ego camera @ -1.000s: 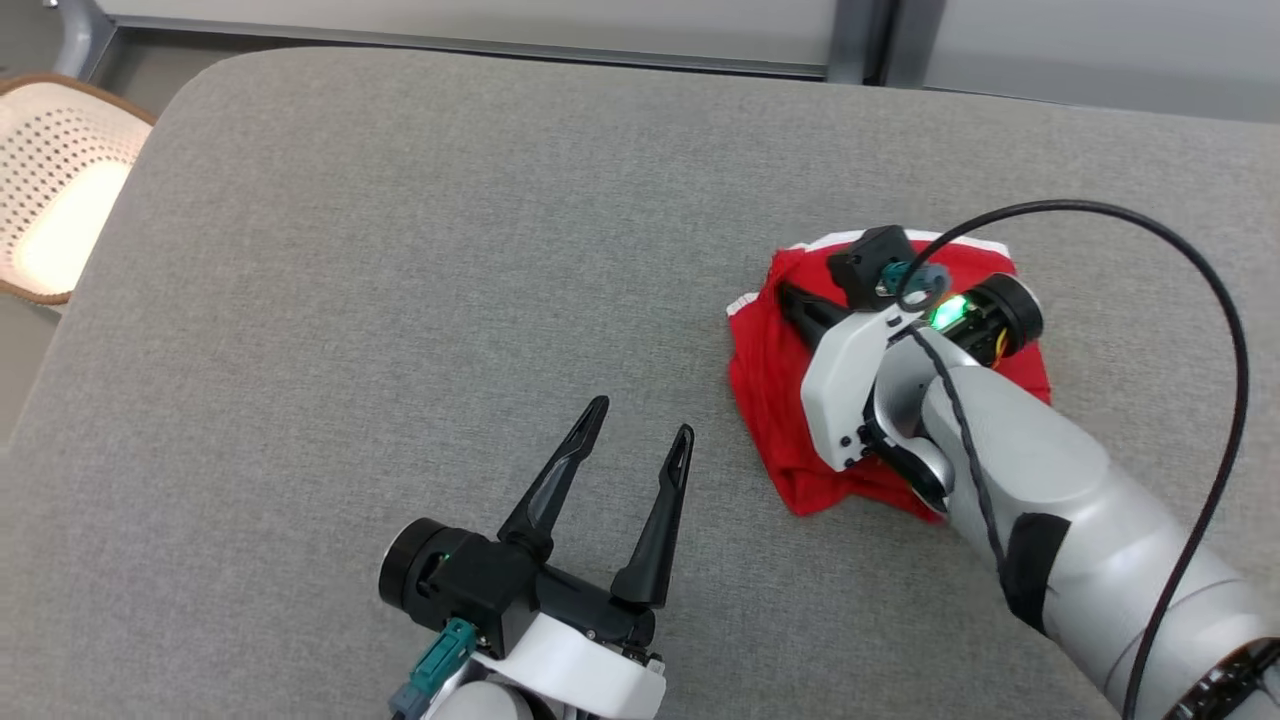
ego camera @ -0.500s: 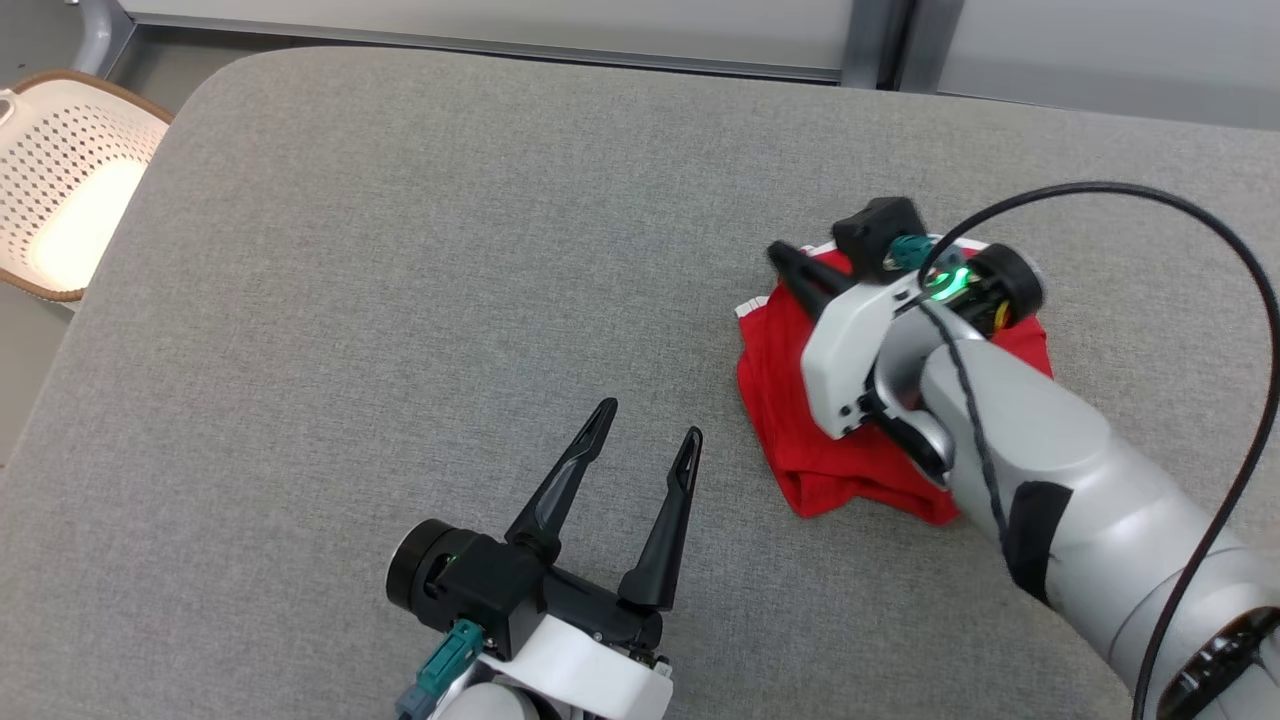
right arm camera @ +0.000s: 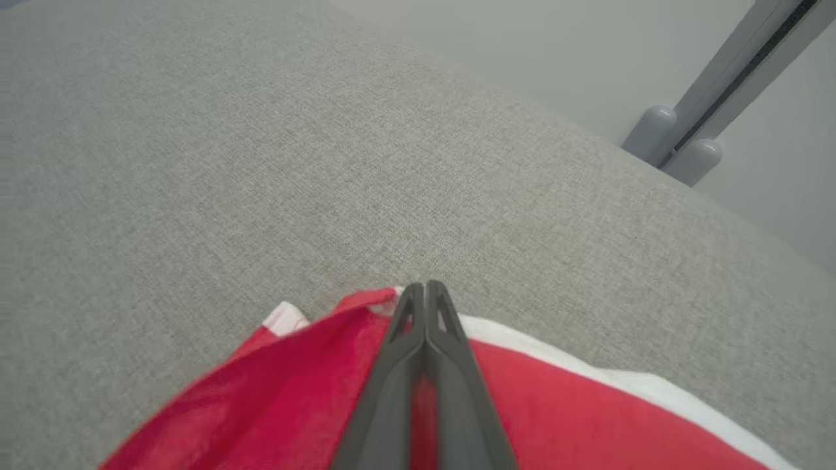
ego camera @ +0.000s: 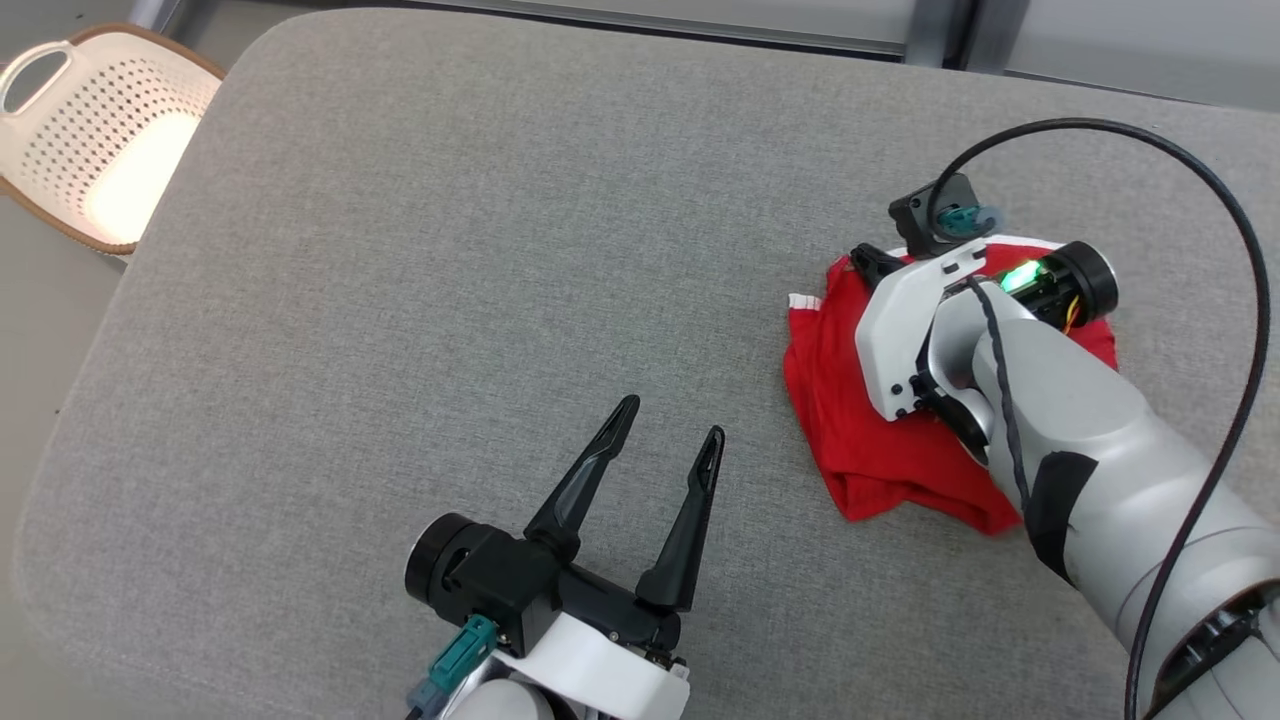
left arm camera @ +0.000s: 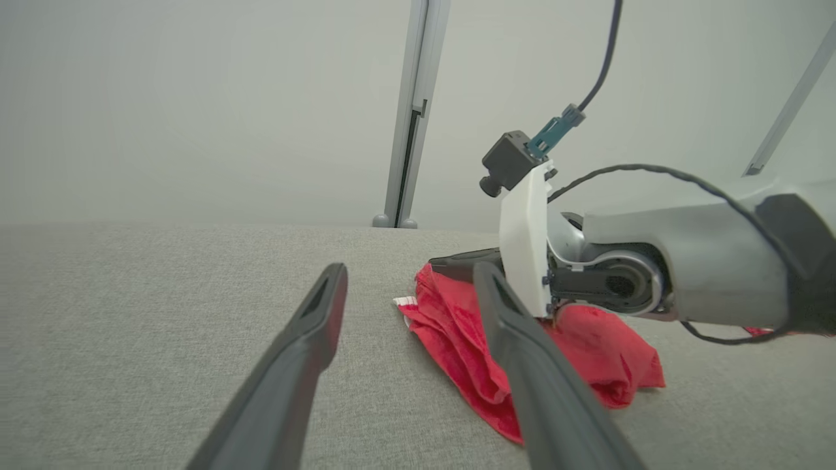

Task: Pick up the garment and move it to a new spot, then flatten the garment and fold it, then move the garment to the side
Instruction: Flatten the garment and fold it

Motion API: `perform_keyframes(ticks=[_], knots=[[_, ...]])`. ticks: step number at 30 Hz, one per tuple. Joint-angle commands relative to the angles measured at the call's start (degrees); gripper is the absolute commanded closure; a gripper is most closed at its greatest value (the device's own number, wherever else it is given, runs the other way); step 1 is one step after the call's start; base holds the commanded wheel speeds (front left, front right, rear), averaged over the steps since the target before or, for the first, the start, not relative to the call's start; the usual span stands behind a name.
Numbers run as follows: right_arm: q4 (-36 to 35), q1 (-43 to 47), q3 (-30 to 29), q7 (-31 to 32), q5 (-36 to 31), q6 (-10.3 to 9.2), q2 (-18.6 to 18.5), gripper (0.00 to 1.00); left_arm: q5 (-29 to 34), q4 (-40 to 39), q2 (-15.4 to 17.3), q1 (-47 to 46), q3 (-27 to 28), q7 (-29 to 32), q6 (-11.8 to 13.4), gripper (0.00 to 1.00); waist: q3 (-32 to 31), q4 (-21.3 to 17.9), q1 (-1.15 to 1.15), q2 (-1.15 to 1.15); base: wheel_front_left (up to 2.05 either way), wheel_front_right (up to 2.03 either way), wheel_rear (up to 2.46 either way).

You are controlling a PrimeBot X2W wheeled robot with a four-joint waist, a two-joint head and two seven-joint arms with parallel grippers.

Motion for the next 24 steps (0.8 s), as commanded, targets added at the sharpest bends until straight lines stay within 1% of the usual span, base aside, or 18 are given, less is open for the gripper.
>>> perform_keyframes(ticks=[1, 4, 6, 7, 8, 9, 11, 14, 17, 19, 21, 22, 23, 24], knots=[[-0.28, 0.69, 0.46, 0.25, 0.13, -0.02, 0.93, 1.0, -0.27, 0.11, 0.19, -0.55, 0.03, -0.07, 0.23, 0.0, 0.28, 0.91, 0.0, 0.0, 0.0, 0.0, 0.0], [-3.07, 2.24, 1.75, -0.45, 0.81, -0.02, 2.03, 1.0, -0.51, 0.42, 0.18, -0.45, -0.04, -0.07, 0.29, 0.0, -0.16, 1.2, 0.0, 0.0, 0.0, 0.0, 0.0], [-6.79, 4.43, 2.77, -0.88, 2.56, -0.02, 2.46, 1.0, -0.61, 0.62, 0.16, -0.28, -0.27, -0.07, 0.25, 0.0, -0.86, 1.13, 0.0, 0.0, 0.0, 0.0, 0.0], [-6.79, 4.43, 2.77, -0.88, 2.56, -0.02, 2.46, 1.0, -0.61, 0.62, 0.16, -0.28, -0.27, -0.07, 0.25, 0.0, -0.86, 1.13, 0.0, 0.0, 0.0, 0.0, 0.0], [-11.27, 6.65, 4.24, -1.27, 5.16, -0.02, 2.59, 1.0, -0.76, 0.59, 0.19, -0.09, -0.47, -0.07, 0.18, 0.0, -1.74, 0.91, 0.0, 0.0, 0.0, 0.0, 0.0], [-11.27, 6.65, 4.24, -1.27, 5.16, -0.02, 2.59, 1.0, -0.76, 0.59, 0.19, -0.09, -0.47, -0.07, 0.18, 0.0, -1.74, 0.91, 0.0, 0.0, 0.0, 0.0, 0.0], [-15.28, 7.74, 6.27, -3.04, 6.82, -0.02, 2.39, 1.0, -0.69, 0.54, 0.19, 0.22, -0.32, -0.07, 0.47, 0.0, -2.58, 0.37, 0.0, 0.0, 0.0, 0.0, 0.0], [-18.35, 9.56, 8.58, -7.06, 7.87, -0.03, -0.64, 1.0, -0.01, 0.63, 0.17, 1.11, 0.47, -0.07, 0.62, 0.0, -3.97, -1.03, 0.0, 0.0, 0.0, 0.0, 0.0], [-20.55, 10.87, 9.23, -11.47, 8.46, -0.02, -2.44, 1.0, 0.64, 0.42, 0.19, 2.31, 1.63, -0.07, 0.71, 0.0, -5.39, -3.04, 0.0, 0.0, 0.0, 0.0, 0.0], [-21.31, 12.11, 8.47, -13.64, 8.43, -0.02, -4.09, 1.0, 0.97, 0.38, 0.19, 3.34, 2.63, -0.07, 0.81, 0.0, -6.53, -4.78, 0.0, 0.0, 0.0, 0.0, 0.0], [-21.27, 13.32, 6.35, -14.96, 7.04, -0.03, -6.17, 1.0, 1.51, 0.44, 0.19, 4.31, 3.59, -0.07, 0.73, 0.0, -7.64, -6.5, 0.0, 0.0, 0.0, 0.0, 0.0], [-21.24, 14.43, 4.64, -15.19, 6.67, -0.03, -6.64, 0.92, 1.89, 0.59, 0.17, 4.74, 4.11, -0.07, 0.7, 0.0, -8.24, -7.35, 0.0, 0.0, 0.0, 0.0, 0.0], [-22.6, 14.73, 1.43, -15.27, 5.57, -0.02, -7.13, 0.67, 2.17, 0.68, 0.19, 5.25, 4.91, -0.07, 0.82, 0.0, -8.77, -8.28, 0.0, 0.0, 0.0, 0.0, 0.0], [-24.66, 15.36, -2.75, -15.32, 3.87, -0.02, -7.94, 0.08, 2.31, 0.62, 0.21, 5.76, 5.57, -0.07, 0.89, 0.0, -9.15, -9.12, 0.0, 0.0, 0.0, 0.0, 0.0]])
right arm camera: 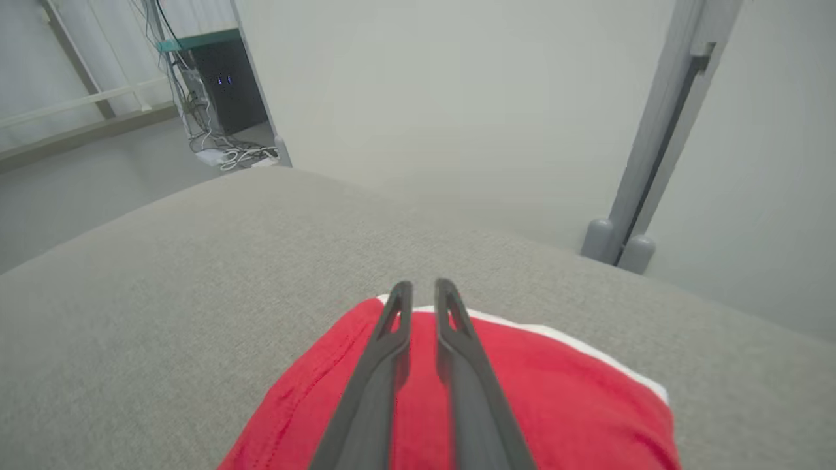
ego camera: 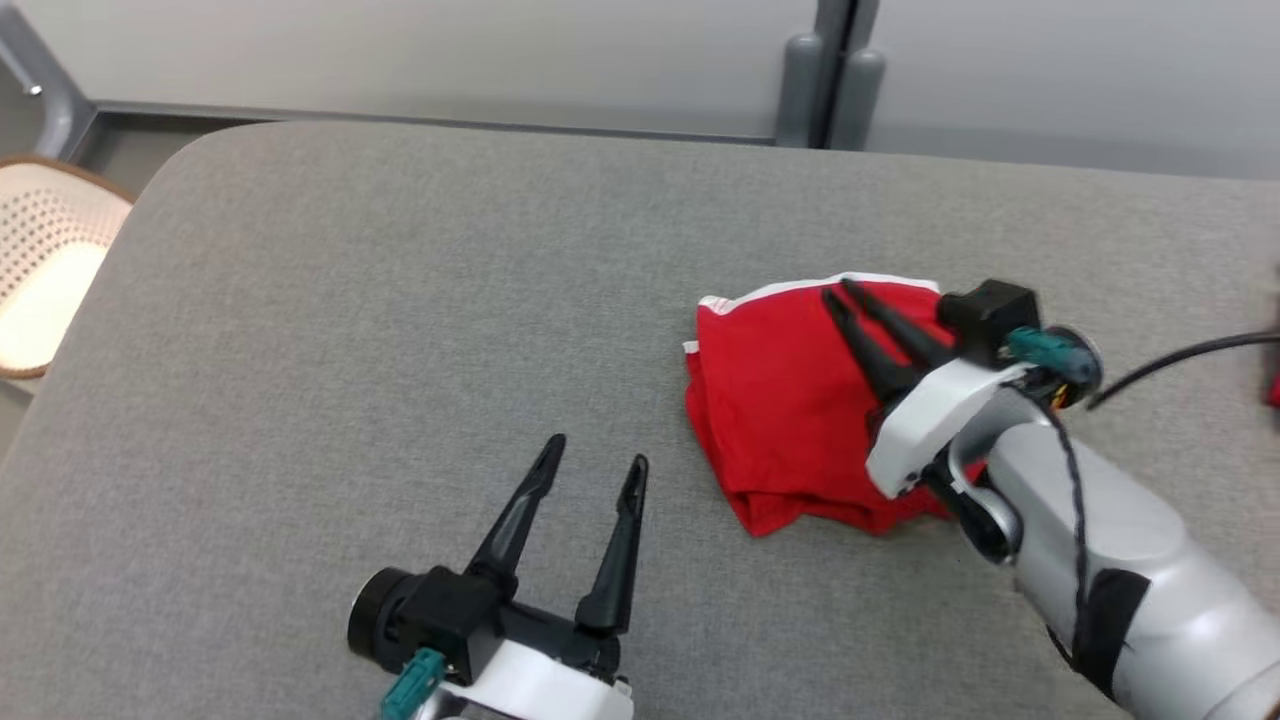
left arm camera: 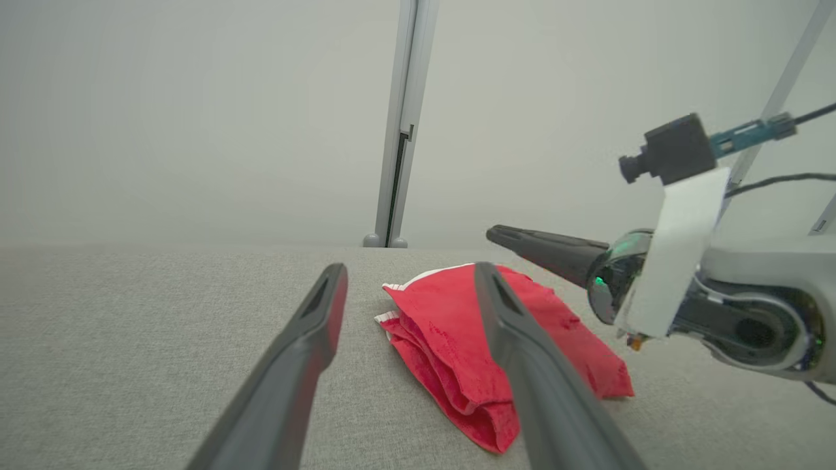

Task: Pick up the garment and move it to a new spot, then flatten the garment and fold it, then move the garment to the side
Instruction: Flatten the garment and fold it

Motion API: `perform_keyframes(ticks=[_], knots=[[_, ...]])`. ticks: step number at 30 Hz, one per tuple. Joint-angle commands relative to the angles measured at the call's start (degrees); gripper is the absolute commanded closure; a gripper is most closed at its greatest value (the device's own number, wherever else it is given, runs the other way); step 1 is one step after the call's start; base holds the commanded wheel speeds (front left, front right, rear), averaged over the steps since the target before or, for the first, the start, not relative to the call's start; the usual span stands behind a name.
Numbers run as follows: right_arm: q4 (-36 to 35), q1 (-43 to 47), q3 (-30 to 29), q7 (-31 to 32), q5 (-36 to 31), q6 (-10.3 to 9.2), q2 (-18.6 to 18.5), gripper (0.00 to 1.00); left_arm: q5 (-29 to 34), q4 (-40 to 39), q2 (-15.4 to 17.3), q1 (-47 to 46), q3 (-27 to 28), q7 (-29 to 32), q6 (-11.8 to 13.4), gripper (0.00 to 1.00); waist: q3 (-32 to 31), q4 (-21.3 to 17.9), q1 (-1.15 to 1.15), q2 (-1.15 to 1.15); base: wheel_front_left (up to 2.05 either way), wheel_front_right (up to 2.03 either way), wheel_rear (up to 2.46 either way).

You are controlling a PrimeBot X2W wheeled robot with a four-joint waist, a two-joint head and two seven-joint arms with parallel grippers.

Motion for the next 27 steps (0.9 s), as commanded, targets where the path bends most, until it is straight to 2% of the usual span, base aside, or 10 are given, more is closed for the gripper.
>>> perform_keyframes(ticks=[1, 6, 11, 14, 20, 23, 27], knots=[[-2.12, 1.71, -2.9, -0.35, -2.11, -0.02, -0.48, 0.0, 0.22, -0.23, 0.24, 0.68, 1.01, -0.07, 0.36, 0.0, -2.25, -2.96, 0.0, 0.0, 0.0, 0.0, 0.0], [-14.84, 14.78, -20.75, -0.27, -14.68, -0.02, -1.38, 0.0, 1.26, -1.29, 0.24, 3.74, 6.17, -0.07, 1.04, 0.0, -5.29, -6.9, 0.0, 0.0, 0.0, 0.0, 0.0], [-26.94, 27.72, -33.09, -0.25, -24.47, -0.03, 0.7, 0.0, 2.04, -2.96, 0.23, 7.12, 11.77, -0.07, 2.11, 0.0, -7.78, -9.98, 0.0, 0.0, 0.0, 0.0, 0.0], [-31.71, 33.36, -37.4, -0.24, -28.74, -0.02, 2.2, 0.0, 4.45, -4.22, 0.24, 9.3, 15.49, -0.07, 2.61, 0.0, -8.92, -11.3, 0.0, 0.0, 0.0, 0.0, 0.0], [-38.87, 41.76, -44.52, -0.25, -33.24, -0.02, 5.39, 0.0, 9.03, -8.71, 0.22, 14.43, 22.33, -0.06, 3.17, 0.0, -10.73, -13.14, 0.0, 0.0, 0.0, 0.0, 0.0], [-41.4, 45.48, -45.64, -0.25, -35.36, -0.02, 6.73, 0.0, 10.12, -8.95, 0.21, 17.3, 23.67, -0.06, 3.04, 0.0, -12.24, -13.82, 0.0, 0.0, 0.0, 0.0, 0.0], [-41.35, 49.49, -45.68, -0.25, -35.82, -0.02, 6.77, 0.0, 9.77, -7.65, 0.21, 20.29, 23.99, -0.05, 4.11, 0.0, -14.32, -14.4, 0.0, 0.0, 0.0, 0.0, 0.0]])
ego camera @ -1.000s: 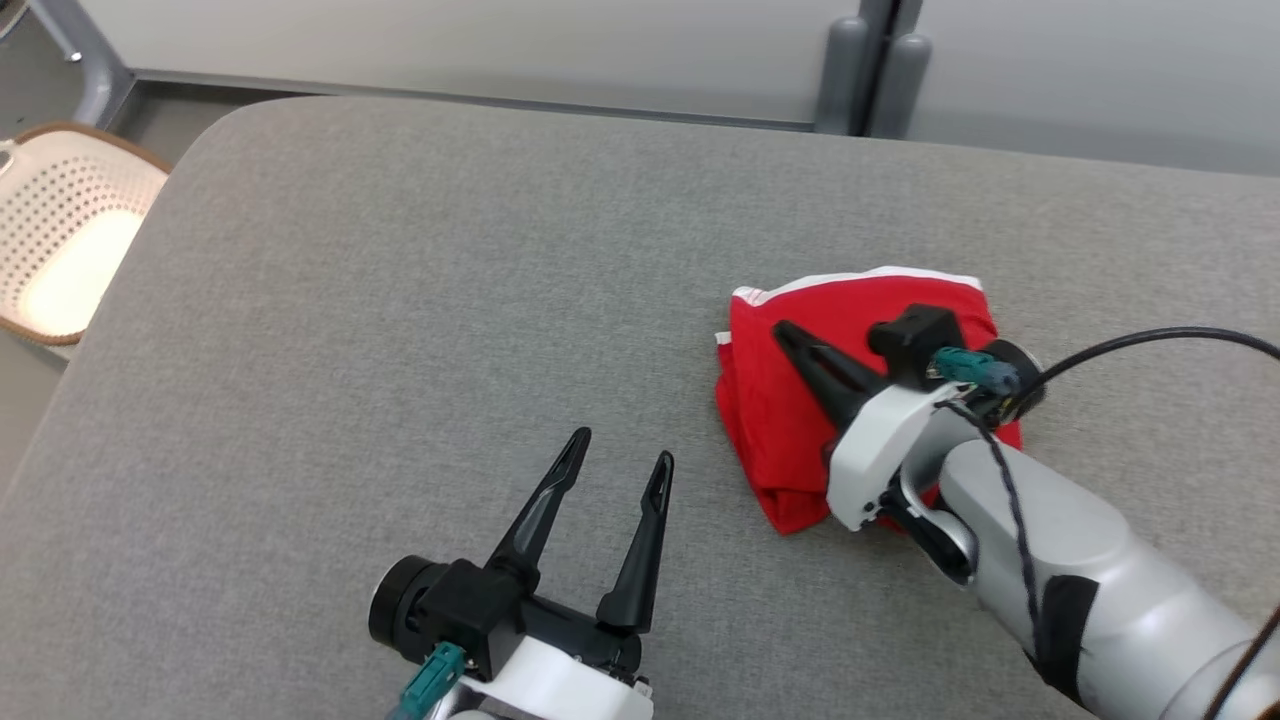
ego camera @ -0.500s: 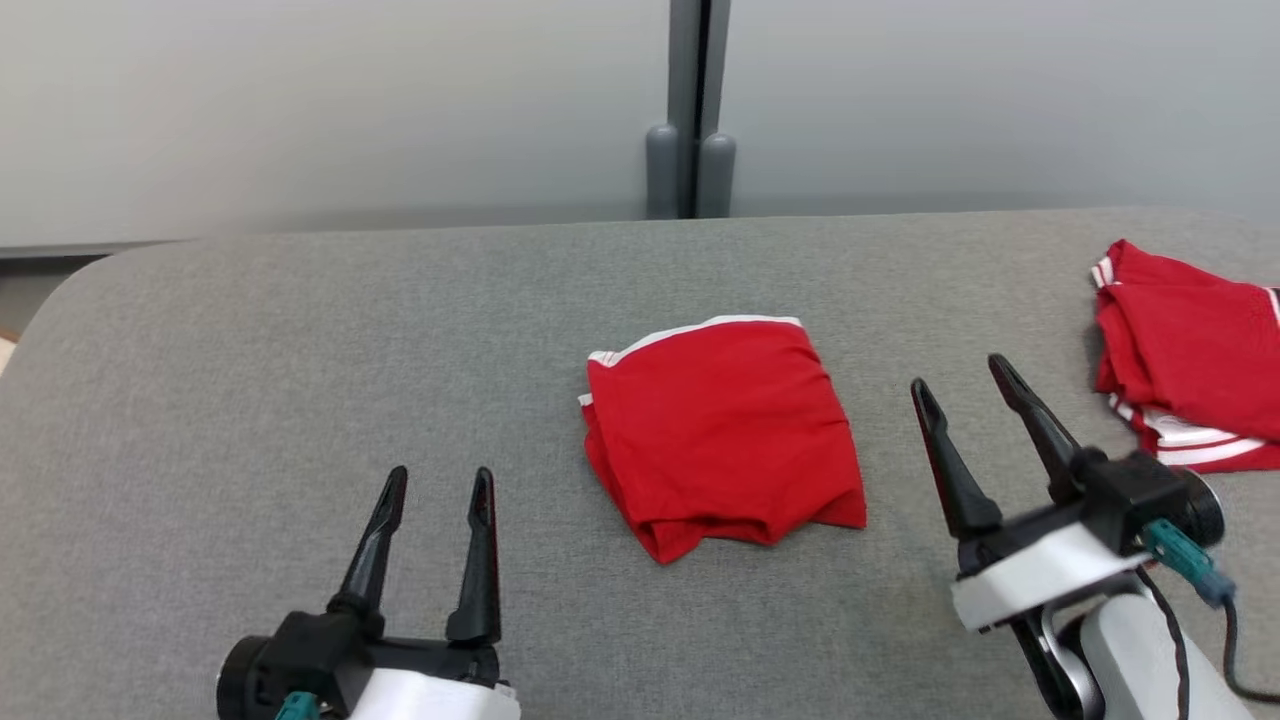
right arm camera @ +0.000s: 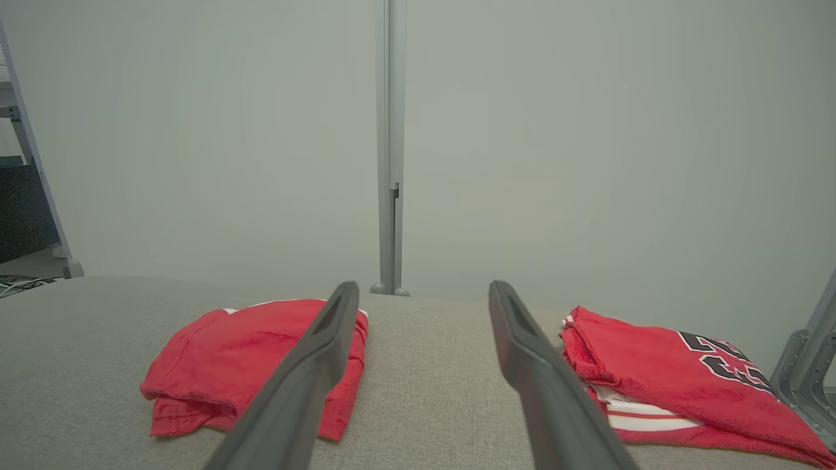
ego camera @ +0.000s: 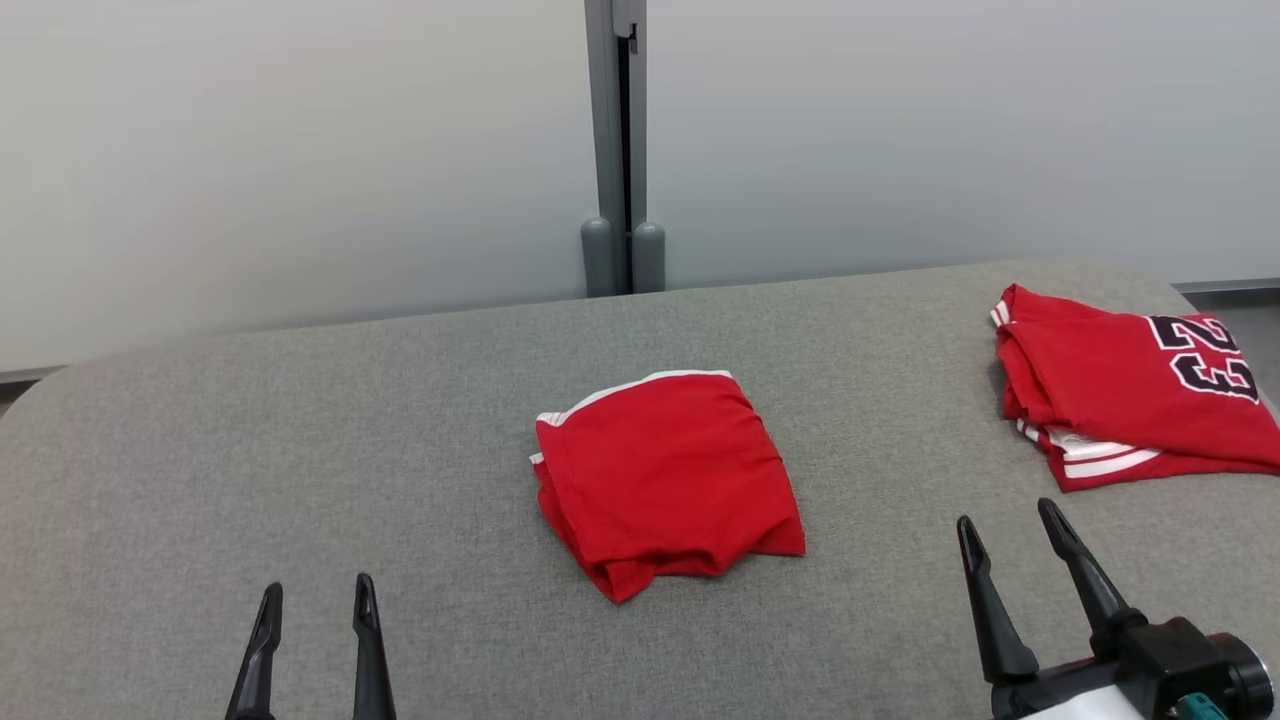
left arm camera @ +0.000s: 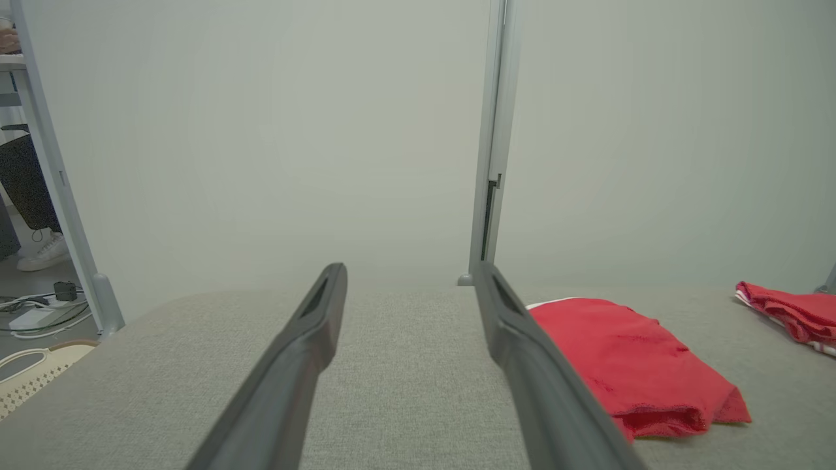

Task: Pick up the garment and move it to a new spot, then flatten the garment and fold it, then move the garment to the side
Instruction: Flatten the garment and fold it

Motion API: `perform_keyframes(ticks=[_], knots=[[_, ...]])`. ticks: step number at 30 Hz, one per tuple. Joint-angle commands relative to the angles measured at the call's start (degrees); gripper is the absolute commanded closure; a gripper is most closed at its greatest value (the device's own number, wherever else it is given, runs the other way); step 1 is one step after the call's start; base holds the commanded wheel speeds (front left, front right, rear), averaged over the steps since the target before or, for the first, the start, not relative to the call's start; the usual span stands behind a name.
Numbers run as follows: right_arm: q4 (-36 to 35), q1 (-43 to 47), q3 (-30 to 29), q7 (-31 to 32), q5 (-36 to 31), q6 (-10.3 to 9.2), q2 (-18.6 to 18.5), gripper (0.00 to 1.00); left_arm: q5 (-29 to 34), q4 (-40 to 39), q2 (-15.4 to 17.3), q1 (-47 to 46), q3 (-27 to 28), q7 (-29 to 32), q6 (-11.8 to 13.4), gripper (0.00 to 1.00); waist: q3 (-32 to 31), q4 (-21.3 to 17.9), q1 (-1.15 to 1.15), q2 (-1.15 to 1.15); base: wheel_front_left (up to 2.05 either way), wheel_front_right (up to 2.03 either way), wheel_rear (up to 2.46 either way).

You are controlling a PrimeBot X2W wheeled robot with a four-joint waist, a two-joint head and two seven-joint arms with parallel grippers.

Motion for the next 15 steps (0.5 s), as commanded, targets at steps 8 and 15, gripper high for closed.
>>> perform_keyframes(ticks=[8, 15], knots=[[2.04, 2.7, 1.86, -0.03, 0.87, -0.02, -0.56, 0.0, 1.09, 3.38, 0.15, 2.95, 0.63, -0.04, -0.01, 0.0, -2.48, -0.95, 0.0, 0.0, 0.0, 0.0, 0.0], [2.79, 2.57, 3.01, -0.03, 0.95, -0.02, 0.41, 0.0, 1.53, 3.72, 0.15, 1.58, 0.8, -0.05, -0.8, 0.0, -2.8, -0.6, 0.0, 0.0, 0.0, 0.0, 0.0]])
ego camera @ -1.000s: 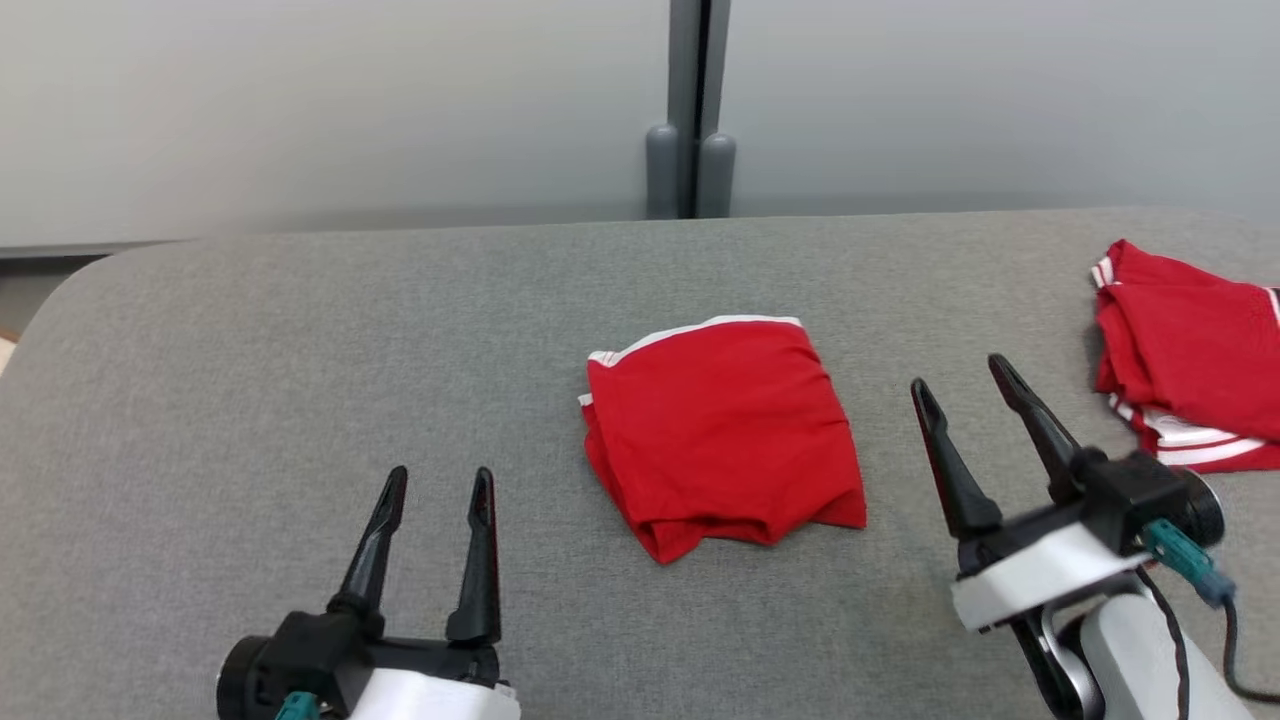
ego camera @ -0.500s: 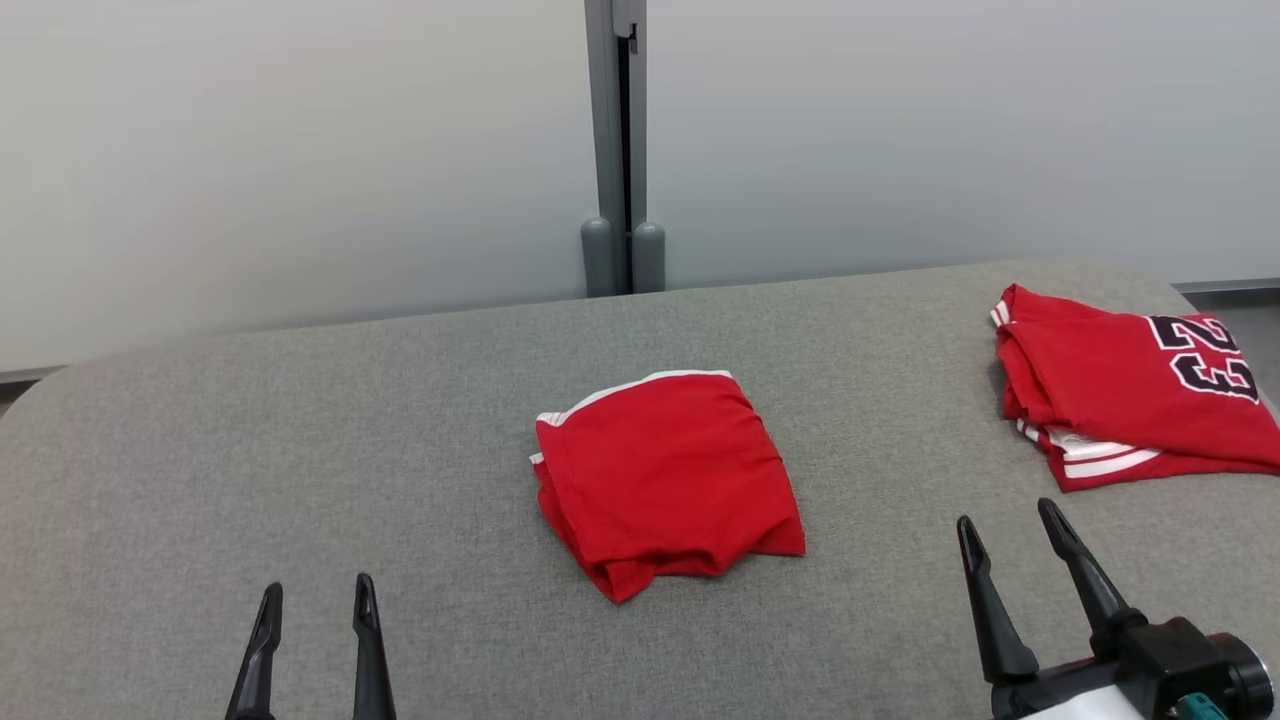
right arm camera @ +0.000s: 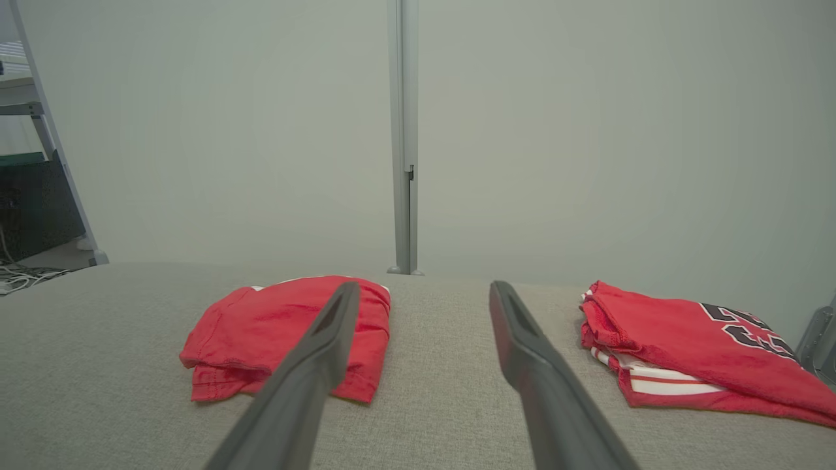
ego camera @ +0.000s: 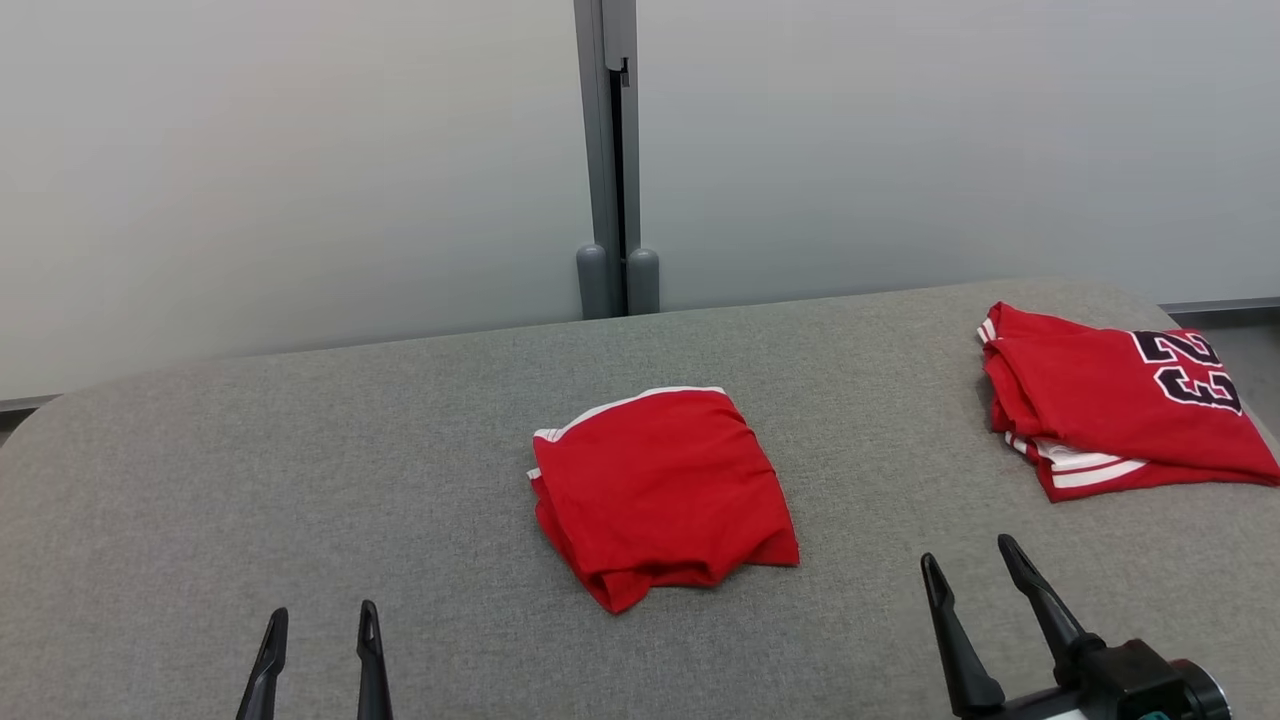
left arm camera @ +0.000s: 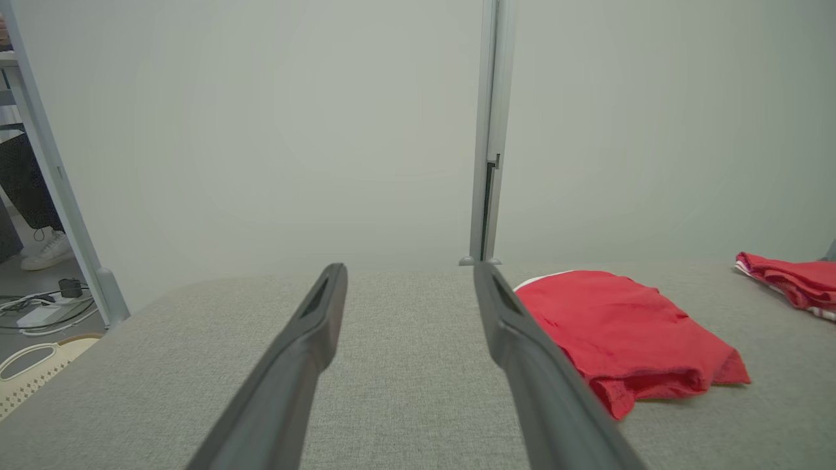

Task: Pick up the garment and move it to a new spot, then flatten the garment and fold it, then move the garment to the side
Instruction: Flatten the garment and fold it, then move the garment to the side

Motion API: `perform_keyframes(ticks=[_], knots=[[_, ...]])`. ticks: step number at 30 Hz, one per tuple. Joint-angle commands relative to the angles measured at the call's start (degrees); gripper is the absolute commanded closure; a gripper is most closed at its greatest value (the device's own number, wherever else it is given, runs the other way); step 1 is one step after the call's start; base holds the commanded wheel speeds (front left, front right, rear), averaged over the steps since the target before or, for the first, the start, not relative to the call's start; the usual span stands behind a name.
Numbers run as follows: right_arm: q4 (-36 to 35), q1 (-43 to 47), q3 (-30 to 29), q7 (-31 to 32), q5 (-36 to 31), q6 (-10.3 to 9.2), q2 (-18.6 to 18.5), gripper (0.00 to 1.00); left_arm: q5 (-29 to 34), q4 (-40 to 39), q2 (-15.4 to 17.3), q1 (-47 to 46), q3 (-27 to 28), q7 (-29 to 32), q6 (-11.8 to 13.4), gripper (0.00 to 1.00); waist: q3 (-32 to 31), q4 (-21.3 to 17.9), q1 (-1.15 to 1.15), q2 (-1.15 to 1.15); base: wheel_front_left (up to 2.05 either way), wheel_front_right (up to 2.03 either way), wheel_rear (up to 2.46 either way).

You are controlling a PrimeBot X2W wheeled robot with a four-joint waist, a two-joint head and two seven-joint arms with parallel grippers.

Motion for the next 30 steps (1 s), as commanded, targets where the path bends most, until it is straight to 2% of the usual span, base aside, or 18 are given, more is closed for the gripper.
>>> perform_keyframes(ticks=[1, 19, 24, 30], knots=[[0.07, -0.04, 0.35, -0.03, 0.03, -0.02, 0.06, 0.0, 0.37, 0.25, 0.2, -0.62, 0.1, -0.05, -0.37, 0.0, -0.04, 0.01, 0.0, 0.0, 0.0, 0.0, 0.0], [0.75, -0.87, 0.77, -0.03, 1.13, -0.02, 0.25, 0.0, 1.09, 1.65, 0.2, -1.62, -1.11, -0.04, -1.03, 0.0, 1.27, 0.88, 0.0, 0.0, 0.0, 0.0, 0.0], [6.69, -7.52, 3.61, -0.03, 8.3, -0.02, -0.43, 0.0, 2.1, 0.61, 0.21, -3.04, -2.16, -0.05, -2.53, 0.0, 3.46, 2.22, 0.0, 0.0, 0.0, 0.0, 0.0], [19.49, -19.18, 10.43, 0.62, 22.11, -0.02, -4.61, 0.0, 2.29, 0.45, 0.22, -4.88, -4.79, -0.05, -3.58, 0.0, 6.54, 5.02, 0.0, 0.0, 0.0, 0.0, 0.0]])
